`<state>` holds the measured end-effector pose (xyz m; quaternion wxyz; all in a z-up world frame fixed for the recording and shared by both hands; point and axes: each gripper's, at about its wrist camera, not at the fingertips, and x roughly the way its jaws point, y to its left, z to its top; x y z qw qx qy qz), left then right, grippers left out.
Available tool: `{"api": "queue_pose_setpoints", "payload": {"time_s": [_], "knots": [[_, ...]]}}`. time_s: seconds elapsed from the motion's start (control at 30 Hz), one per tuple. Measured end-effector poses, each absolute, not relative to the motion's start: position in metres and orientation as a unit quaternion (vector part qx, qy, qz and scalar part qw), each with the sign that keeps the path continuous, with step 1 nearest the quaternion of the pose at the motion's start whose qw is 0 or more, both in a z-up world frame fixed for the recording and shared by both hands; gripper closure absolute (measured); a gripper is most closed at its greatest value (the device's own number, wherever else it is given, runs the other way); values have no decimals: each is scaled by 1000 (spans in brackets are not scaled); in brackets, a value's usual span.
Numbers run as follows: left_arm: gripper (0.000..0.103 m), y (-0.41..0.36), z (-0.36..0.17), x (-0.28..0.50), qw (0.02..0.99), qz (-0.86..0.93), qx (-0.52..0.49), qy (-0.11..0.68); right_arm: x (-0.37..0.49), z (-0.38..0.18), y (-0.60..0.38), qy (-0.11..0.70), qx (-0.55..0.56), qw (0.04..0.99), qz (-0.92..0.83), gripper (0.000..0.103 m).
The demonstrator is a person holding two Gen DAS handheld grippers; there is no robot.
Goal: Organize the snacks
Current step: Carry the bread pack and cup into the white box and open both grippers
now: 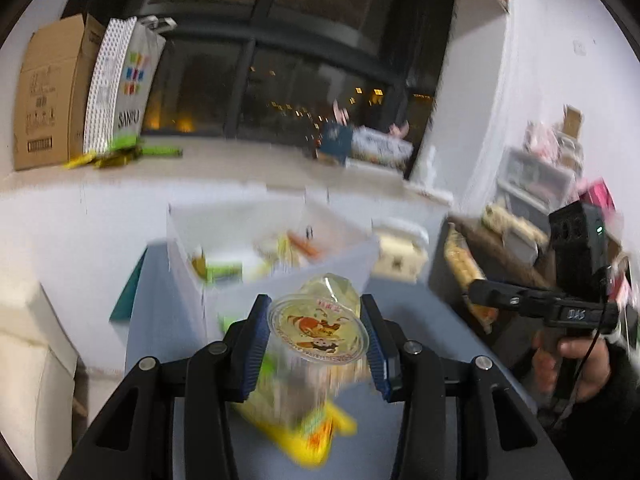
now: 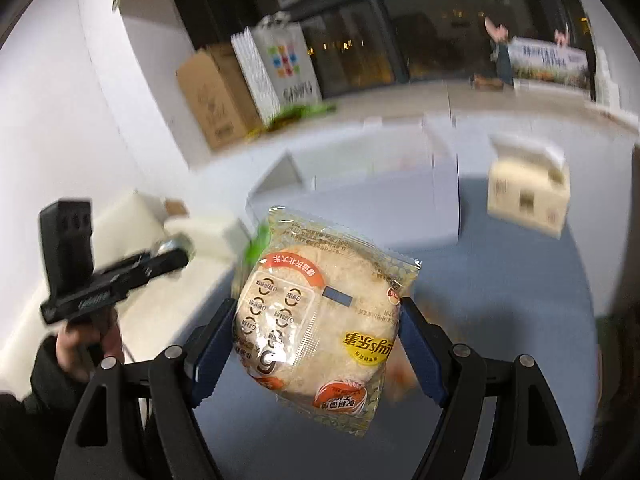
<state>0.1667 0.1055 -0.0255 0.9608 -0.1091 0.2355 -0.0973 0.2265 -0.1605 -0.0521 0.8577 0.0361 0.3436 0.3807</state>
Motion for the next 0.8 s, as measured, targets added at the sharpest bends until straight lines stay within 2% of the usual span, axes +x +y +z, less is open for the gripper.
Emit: {"api": "queue_pose_setpoints", "payload": {"time_s": [0.27, 0.53, 0.57, 0.6, 0.63, 0.7, 0.8], "knots": [[55, 122, 1, 274, 961, -58, -114, 244, 335, -12, -122, 310, 73, 872, 373, 21], [53, 134, -10, 331, 956, -30, -94, 277, 413, -10, -83, 341, 58, 867, 359, 21], [46, 135, -13, 336, 953, -27, -93, 287, 419, -13, -81, 342, 61, 867, 357, 21], [16, 137, -15, 338, 951, -20, -94, 294, 424, -15, -78, 346, 59, 866, 356, 20], [0, 141, -17, 339, 950, -4, -98, 295, 428, -18, -76, 350, 59, 868, 347, 19], [0, 145, -19, 334, 954, 1, -101, 284, 434, -24, -76, 356, 64, 869, 337, 0], [0, 148, -22, 330, 951, 0, -100, 293, 433, -29, -78, 364, 63, 874, 316, 0]]}}
